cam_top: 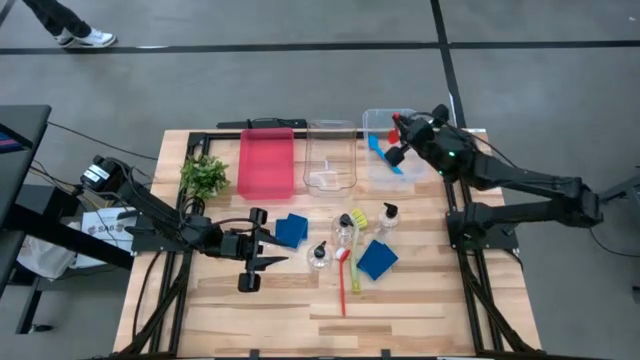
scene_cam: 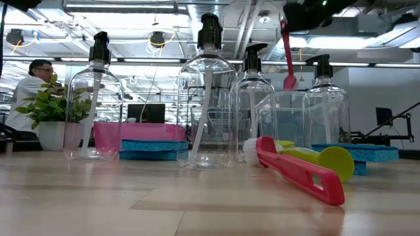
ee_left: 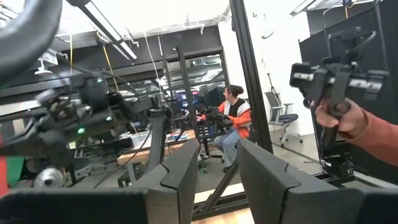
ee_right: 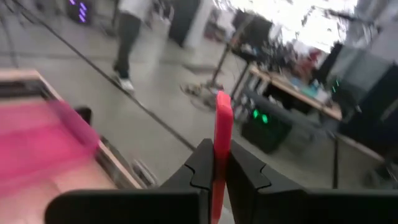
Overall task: Pick & Place Kitchen Sink Supplies
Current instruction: Put the red dishwashing brush into the white transparent bin
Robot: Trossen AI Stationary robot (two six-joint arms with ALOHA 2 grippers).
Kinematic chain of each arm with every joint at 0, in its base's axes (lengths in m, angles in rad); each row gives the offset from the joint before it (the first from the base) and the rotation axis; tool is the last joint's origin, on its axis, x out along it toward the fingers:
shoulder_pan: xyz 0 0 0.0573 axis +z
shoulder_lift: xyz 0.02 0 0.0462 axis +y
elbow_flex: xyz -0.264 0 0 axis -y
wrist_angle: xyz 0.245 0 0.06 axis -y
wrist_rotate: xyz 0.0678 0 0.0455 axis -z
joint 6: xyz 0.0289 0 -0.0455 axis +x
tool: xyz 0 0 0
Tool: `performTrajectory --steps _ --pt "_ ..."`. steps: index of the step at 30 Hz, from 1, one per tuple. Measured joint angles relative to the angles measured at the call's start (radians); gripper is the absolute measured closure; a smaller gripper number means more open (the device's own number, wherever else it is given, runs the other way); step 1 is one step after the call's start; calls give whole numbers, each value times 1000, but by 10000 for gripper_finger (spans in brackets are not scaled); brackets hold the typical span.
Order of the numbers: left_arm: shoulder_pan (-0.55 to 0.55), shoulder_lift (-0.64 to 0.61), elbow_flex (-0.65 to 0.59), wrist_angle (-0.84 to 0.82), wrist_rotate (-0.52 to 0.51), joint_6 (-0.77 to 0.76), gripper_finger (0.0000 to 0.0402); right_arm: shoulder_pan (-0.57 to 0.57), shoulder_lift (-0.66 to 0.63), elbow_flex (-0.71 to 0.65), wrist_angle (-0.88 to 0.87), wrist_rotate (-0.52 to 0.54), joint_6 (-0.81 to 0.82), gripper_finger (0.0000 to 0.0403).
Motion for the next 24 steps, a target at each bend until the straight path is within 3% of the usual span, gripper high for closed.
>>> performTrajectory --steps 14,24 --pt "0 0 0 0 0 -4 288 -117 111 0 -159 -4 155 369" --pt "0 0 0 0 0 -4 289 -116 111 0 -176 -6 155 281"
